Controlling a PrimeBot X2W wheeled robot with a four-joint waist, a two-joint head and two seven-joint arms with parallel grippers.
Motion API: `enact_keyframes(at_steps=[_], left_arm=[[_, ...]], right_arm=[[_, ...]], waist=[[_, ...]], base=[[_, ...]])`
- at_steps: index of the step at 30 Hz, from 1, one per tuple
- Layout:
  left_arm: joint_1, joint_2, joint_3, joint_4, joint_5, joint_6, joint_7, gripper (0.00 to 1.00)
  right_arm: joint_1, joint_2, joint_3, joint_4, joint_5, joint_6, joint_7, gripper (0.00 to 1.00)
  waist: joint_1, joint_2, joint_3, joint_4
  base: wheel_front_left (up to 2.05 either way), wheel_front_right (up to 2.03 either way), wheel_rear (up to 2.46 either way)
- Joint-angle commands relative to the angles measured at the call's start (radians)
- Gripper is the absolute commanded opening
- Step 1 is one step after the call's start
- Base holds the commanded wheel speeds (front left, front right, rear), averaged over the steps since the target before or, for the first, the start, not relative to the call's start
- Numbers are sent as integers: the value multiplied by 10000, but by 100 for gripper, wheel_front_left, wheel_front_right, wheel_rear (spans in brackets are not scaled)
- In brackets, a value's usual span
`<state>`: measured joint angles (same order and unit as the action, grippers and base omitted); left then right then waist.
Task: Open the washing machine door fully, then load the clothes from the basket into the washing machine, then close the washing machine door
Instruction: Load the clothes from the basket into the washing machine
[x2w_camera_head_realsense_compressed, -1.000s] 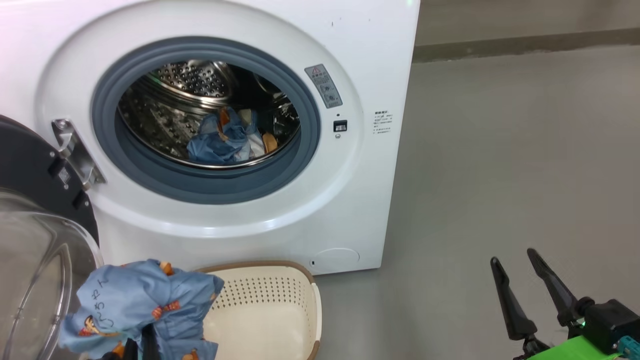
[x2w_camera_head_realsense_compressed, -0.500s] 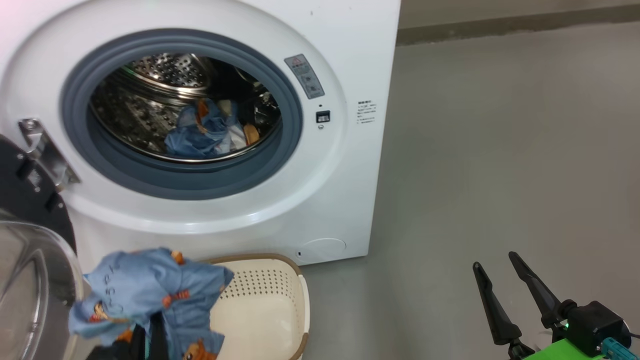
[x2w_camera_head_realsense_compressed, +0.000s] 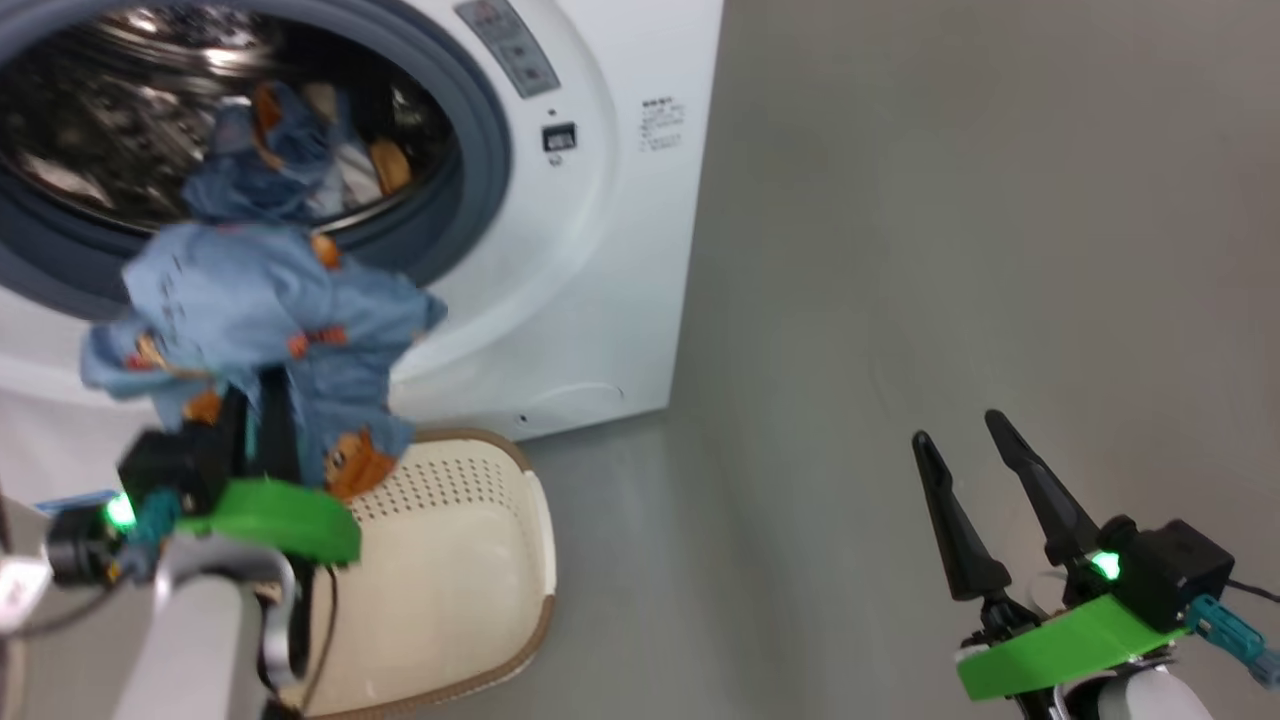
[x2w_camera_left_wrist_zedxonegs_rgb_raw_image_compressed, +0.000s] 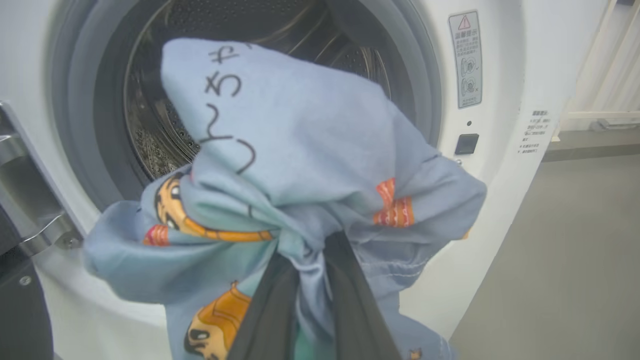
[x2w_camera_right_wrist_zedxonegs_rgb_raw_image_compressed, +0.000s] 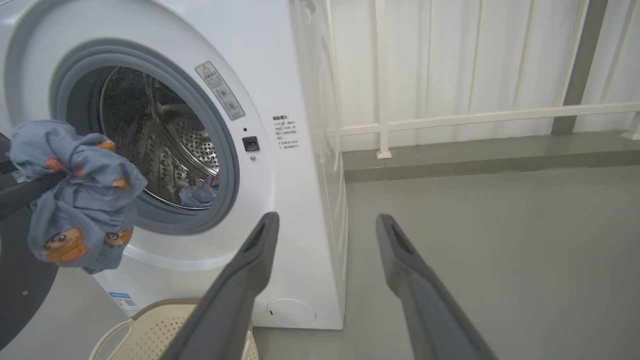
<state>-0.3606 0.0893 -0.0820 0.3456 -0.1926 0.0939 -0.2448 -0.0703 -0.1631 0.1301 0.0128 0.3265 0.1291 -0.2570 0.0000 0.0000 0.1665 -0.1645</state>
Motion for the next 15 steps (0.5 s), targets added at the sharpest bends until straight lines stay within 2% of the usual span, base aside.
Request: enact_keyframes(at_steps=[1, 9, 15], left_arm=[[-863, 428, 336, 167, 126, 97, 15, 0], [-3365, 1282, 678, 2277, 318, 198, -105, 0], [-4577, 1907, 859, 3222, 499, 284, -156, 0]], right_arm=[[-357, -36, 298, -157, 182, 16, -48, 100], [-835, 89, 627, 38, 531, 16, -48, 100], [-984, 107, 840, 80, 691, 16, -48, 100]], waist=[[0, 0, 1073, -861], [0, 0, 2047, -1549], [0, 0, 2564, -2019]], base=[[0, 0, 0], [0, 0, 0], [0, 0, 0]])
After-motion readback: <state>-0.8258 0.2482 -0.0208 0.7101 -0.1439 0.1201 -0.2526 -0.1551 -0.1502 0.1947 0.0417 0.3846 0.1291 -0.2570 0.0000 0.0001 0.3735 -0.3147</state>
